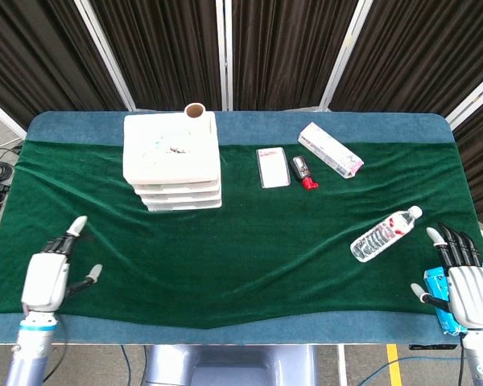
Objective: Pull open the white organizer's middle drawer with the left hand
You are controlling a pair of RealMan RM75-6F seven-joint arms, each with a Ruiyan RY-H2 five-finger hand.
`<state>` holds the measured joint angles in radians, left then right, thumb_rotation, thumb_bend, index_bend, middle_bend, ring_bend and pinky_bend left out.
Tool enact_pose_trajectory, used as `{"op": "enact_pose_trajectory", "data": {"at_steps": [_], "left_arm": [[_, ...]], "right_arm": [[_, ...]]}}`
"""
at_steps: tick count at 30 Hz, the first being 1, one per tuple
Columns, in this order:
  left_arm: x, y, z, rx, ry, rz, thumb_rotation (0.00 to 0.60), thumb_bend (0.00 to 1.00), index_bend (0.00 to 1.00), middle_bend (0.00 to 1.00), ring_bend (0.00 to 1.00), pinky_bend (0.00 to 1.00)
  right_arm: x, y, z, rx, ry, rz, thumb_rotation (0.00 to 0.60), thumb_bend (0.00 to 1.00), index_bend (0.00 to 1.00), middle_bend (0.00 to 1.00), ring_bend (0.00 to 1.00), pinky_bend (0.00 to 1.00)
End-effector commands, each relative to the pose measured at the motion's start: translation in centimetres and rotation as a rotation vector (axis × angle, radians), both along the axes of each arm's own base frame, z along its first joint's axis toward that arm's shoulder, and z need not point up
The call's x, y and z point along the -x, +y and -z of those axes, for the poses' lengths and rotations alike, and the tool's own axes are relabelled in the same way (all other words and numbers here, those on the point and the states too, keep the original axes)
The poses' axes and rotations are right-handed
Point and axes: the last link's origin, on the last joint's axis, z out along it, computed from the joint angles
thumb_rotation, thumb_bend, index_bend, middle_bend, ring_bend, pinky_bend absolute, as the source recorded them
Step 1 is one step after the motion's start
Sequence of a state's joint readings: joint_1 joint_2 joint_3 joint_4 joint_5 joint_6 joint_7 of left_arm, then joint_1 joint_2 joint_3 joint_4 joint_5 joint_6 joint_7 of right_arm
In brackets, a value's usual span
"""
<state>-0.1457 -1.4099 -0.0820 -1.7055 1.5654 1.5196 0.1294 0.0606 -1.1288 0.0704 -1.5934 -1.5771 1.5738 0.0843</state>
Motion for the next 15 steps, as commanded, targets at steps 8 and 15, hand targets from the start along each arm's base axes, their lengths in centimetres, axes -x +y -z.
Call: {"op": "enact_pose_trajectory", "data": {"at_steps": [8,15], "left_arm": [[-4.4,4.0,5.4,0.290,-0.304,-0.090,0.600,0.55,0.00,0.93,0.85,0.87],[-6.9,6.3,8.3,0.363,-0.355,-0.131,0.600,0.57,0.00,0.94,0.90,0.92]], "right_arm": [[0.1,0.0,-0.6,0.002,-0.028,0.001,0.600,0.04,0.07,0.00,0.00,0.00],[0.3,-0.1,-0.9,0.001,-0.048,0.002,0.600,0.04,0.07,0.00,0.00,0.00]]}}
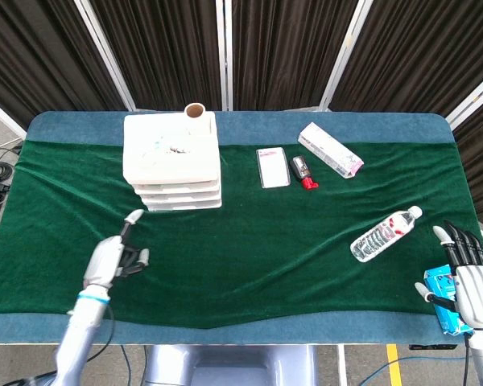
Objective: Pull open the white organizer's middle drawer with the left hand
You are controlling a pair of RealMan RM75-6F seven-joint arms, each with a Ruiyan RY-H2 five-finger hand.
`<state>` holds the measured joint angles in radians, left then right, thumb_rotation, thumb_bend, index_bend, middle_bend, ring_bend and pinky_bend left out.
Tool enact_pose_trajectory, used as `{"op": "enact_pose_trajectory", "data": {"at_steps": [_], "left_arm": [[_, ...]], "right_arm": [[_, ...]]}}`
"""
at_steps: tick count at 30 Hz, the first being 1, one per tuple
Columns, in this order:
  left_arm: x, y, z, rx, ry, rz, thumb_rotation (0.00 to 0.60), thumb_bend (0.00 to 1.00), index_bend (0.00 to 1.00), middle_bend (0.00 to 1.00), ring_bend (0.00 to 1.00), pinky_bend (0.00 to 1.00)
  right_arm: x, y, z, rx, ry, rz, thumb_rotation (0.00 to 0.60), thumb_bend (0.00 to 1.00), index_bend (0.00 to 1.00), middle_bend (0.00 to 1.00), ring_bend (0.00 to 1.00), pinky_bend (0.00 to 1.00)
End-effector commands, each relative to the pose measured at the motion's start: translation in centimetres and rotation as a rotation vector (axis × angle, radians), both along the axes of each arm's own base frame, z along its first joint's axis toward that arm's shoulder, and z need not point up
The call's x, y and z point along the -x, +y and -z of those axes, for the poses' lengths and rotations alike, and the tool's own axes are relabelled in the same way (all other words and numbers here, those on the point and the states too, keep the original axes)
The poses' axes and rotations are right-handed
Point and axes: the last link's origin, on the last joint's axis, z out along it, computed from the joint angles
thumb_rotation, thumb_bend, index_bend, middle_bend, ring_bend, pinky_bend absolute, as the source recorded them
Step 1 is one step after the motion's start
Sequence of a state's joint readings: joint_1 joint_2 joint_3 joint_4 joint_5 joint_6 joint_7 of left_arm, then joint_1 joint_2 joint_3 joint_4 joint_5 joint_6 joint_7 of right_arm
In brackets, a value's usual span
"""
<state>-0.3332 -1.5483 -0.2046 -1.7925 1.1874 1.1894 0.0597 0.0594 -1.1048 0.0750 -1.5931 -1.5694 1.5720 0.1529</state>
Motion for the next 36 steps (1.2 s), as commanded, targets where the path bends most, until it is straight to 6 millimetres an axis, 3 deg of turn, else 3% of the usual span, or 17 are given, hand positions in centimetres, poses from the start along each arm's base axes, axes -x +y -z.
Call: {"op": "enact_pose_trajectory", "data": {"at_steps": [1,8,20,36], "left_arm": [[-2.3,1.3,2.0,0.066,-0.036,0.002,0.600,0.57,0.00,0.94,0.90,0.92],[-3.9,1.7,4.7,0.215,-0.152,-0.068,0.600,0.59,0.00,0.94,0.90,0.93],[-4.4,3.7,6.9,0.263,-0.245,-0.155,0.600,0.59,0.00,0.94,0.90,0.93],[-5.3,5.5,8.0,0.245,-0.263,-0.211,0.600,0.59,0.00,0.94,0.90,0.93]], "right_arm": [[0.0,0.0,-0.2,0.001,-0.006,0.000,0.600,0.04,0.07,0.00,0.00,0.00],[0.2,-0.1,-0.6,0.006,-0.022,0.004,0.600,0.04,0.07,0.00,0.00,0.00],[0.5,-0.2,-1.0,0.001,-0.047,0.004,0.600,0.04,0.07,0.00,0.00,0.00],[0.6,-0.1,-1.4,0.007,-0.064,-0.001,0.600,0.04,0.07,0.00,0.00,0.00]]}}
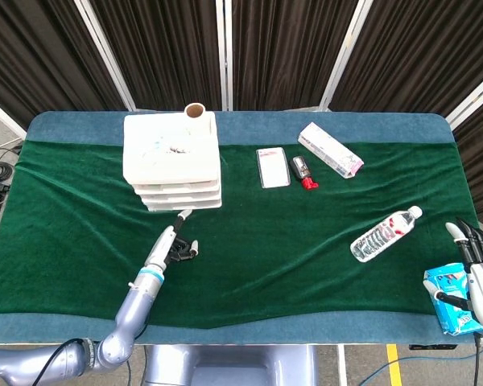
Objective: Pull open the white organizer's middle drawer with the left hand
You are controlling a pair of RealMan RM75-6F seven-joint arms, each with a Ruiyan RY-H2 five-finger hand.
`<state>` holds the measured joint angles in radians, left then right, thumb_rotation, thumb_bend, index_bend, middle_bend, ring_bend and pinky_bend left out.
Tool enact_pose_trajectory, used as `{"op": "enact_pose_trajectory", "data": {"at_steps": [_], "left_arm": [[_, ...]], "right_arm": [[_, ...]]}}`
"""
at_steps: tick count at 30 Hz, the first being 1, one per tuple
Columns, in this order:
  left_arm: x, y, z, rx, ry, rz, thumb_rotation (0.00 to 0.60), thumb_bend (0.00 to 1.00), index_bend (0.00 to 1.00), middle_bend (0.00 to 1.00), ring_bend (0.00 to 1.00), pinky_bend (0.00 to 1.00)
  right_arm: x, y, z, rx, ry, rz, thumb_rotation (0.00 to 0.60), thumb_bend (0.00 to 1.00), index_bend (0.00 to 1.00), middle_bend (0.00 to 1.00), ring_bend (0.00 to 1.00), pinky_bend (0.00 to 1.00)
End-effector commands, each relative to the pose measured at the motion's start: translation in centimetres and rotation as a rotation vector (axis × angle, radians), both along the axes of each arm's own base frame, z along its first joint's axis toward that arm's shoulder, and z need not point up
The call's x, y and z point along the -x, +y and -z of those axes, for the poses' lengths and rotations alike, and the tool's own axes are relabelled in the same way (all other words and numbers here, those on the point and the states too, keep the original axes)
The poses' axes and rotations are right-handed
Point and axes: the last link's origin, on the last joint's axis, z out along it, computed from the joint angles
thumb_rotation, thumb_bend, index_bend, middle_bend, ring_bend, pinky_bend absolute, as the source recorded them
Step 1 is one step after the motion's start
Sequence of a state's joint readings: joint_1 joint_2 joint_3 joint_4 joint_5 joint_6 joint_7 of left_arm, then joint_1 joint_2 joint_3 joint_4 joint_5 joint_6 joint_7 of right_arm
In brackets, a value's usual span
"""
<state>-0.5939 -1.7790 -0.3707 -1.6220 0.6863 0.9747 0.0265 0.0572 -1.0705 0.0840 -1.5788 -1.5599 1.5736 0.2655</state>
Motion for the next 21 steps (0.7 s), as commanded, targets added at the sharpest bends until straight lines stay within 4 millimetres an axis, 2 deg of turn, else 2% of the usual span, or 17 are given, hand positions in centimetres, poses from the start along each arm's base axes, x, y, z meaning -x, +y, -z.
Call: {"op": "enact_pose_trajectory", "data": {"at_steps": [1,21], "left_arm": [[-0.1,0.4,0.0,-0.006,0.004,-0.006,0.600,0.59,0.00,0.94,0.90,0.93],[0.1,2.1,1.3,0.037,-0.001,-0.090,0.600,0.59,0.00,0.94,0.90,0.93]], "right_arm": [[0.0,0.0,0.0,-0.001,0.001,0.001,0.600,0.04,0.07,0.00,0.00,0.00],[0.1,0.0,-0.2,0.000,-0.009,-0.006,0.600,0.04,0.07,0.00,0.00,0.00]]}}
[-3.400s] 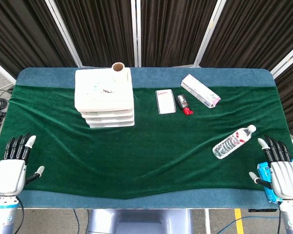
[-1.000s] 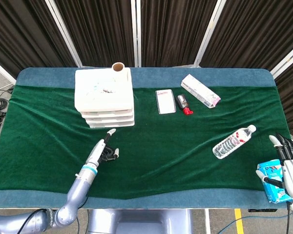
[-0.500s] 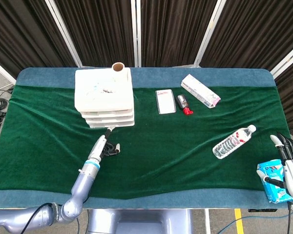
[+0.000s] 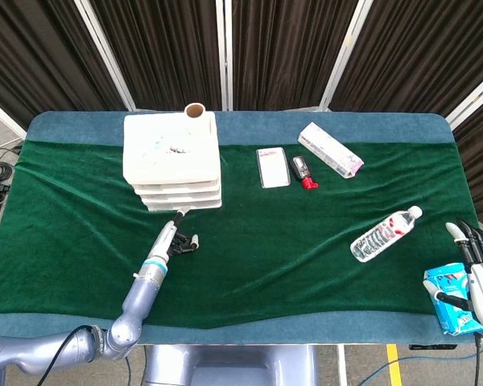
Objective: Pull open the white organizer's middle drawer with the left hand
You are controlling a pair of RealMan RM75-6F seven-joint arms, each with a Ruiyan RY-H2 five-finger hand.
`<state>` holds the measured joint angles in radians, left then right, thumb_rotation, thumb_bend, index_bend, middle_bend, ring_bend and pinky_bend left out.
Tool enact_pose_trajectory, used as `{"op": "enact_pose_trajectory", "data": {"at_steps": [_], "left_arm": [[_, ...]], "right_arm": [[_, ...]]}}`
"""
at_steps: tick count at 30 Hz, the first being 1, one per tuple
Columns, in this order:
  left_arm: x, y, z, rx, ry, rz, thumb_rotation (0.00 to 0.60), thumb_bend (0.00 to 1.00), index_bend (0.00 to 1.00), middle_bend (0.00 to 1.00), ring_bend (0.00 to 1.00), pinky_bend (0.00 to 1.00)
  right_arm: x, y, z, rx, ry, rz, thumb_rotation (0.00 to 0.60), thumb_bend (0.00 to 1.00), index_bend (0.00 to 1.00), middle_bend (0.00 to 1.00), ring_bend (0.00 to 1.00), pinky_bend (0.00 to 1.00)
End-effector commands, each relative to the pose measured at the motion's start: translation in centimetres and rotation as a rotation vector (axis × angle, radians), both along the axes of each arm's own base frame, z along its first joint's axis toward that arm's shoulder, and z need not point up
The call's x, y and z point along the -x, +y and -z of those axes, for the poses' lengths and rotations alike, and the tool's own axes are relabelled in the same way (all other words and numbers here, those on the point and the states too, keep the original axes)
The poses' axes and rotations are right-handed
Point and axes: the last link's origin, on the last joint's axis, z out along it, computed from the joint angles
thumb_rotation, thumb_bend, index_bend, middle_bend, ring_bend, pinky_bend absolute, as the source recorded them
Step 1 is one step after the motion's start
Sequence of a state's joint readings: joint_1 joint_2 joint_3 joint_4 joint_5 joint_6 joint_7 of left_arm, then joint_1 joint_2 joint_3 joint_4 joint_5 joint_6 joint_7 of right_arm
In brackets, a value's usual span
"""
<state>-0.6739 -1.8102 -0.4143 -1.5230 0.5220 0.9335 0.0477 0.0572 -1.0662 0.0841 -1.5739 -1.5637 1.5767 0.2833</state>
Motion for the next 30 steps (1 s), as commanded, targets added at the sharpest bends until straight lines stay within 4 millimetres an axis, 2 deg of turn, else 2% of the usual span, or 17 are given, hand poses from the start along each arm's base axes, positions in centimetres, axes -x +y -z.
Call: {"op": "enact_pose_trajectory", "data": {"at_steps": [1,30], "left_arm": [[-0.1,0.1,0.2,-0.001,-0.005,-0.006,0.600,0.59,0.00,0.94,0.90,0.93],[0.0,1.4,1.3,0.034,-0.034,-0.073,0.600,0.60,0.00,0.94,0.90,0.93]], "right_arm": [[0.0,0.0,-0.1,0.001,-0.001,0.000,0.600,0.04,0.07,0.00,0.00,0.00],[-0.2,0.2,-0.3,0.008,-0.006,-0.018,0.600,0.04,0.07,0.00,0.00,0.00]]}}
